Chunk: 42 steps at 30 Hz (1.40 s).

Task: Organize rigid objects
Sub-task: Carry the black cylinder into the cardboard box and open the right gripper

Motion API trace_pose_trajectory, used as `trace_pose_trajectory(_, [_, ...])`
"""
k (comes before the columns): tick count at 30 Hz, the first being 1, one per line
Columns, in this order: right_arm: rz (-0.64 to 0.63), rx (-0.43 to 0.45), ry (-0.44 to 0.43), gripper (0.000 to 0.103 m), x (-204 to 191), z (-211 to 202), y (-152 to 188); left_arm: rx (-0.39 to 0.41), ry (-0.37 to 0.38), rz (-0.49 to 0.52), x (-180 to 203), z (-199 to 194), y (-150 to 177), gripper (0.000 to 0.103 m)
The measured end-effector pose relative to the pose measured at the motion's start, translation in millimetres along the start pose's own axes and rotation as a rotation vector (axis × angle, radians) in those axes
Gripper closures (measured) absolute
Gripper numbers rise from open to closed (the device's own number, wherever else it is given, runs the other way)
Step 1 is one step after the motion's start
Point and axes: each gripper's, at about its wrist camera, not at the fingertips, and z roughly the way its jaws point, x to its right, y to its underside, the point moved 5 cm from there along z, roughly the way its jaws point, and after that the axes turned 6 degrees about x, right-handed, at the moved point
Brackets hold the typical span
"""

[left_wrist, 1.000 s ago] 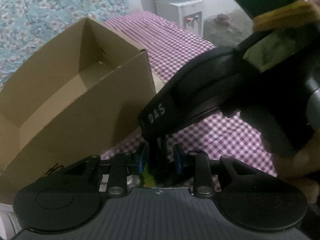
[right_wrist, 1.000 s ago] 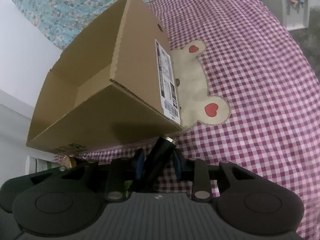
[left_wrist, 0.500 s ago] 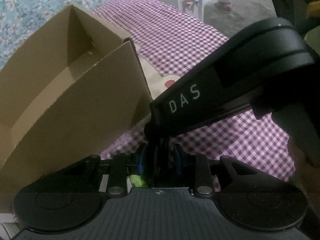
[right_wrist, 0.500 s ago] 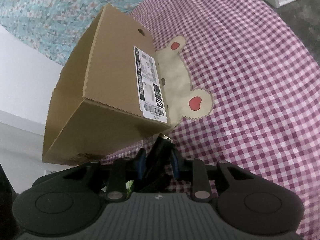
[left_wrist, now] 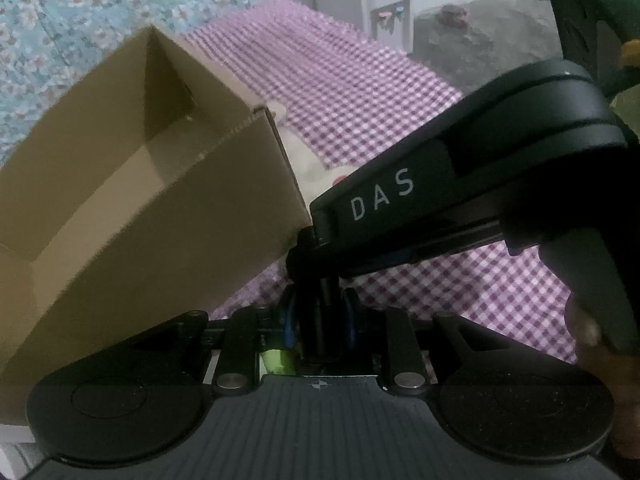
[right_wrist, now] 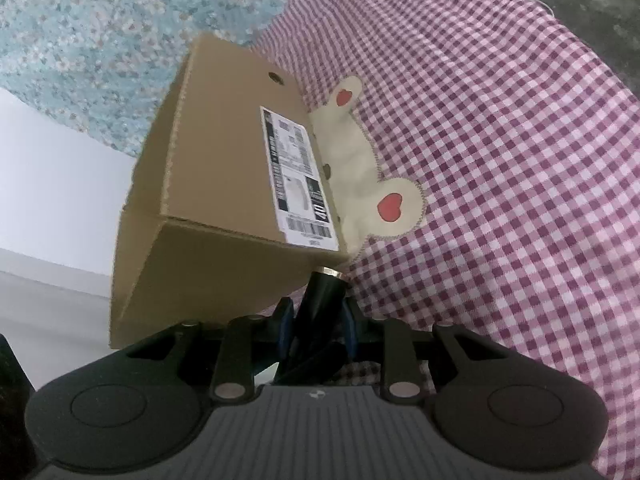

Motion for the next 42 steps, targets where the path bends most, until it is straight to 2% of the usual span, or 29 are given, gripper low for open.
trace_pose_trajectory(7, [-0.056, 0.098, -0.020, 0.075, -30, -48, 10, 0.120, -0.013, -0.007, 5, -51, -7, 0.081])
trace_pose_trajectory(14, [-0.220, 0.214, -0.027, 0.075, -99, -100, 25, 0.274, -0.045, -0.058, 3, -115, -4, 0.081])
trace_pose_trajectory(17, [-0.289, 0.233, -0.067, 0.075, -133, -106, 26, 0.325, -0.086, -0.108, -11, -141, -8, 0.081])
trace_pose_trajectory(20, [-0.350, 0.216, -0.122, 0.075, -166, -99, 26, 0.340, -0.134, -0.169, -35, -155, -9, 0.081])
trace_pose_trajectory(25, [-0.425, 0.122, -0.181, 0.075, -217, -54, 20, 0.292, -0.210, -0.281, -92, -156, -9, 0.081])
trace_pose_trajectory(29, [-0.432, 0.009, -0.184, 0.075, -245, 4, 10, 0.211, -0.209, -0.385, -138, -133, -2, 0.081])
trace_pose_trajectory(36, [-0.361, -0.199, -0.121, 0.075, -245, 106, -8, 0.054, -0.190, -0.508, -196, -73, 11, 0.081])
trace_pose_trajectory(42, [-0.291, -0.345, -0.076, 0.075, -230, 166, -4, -0.054, -0.196, -0.546, -211, -48, 28, 0.081])
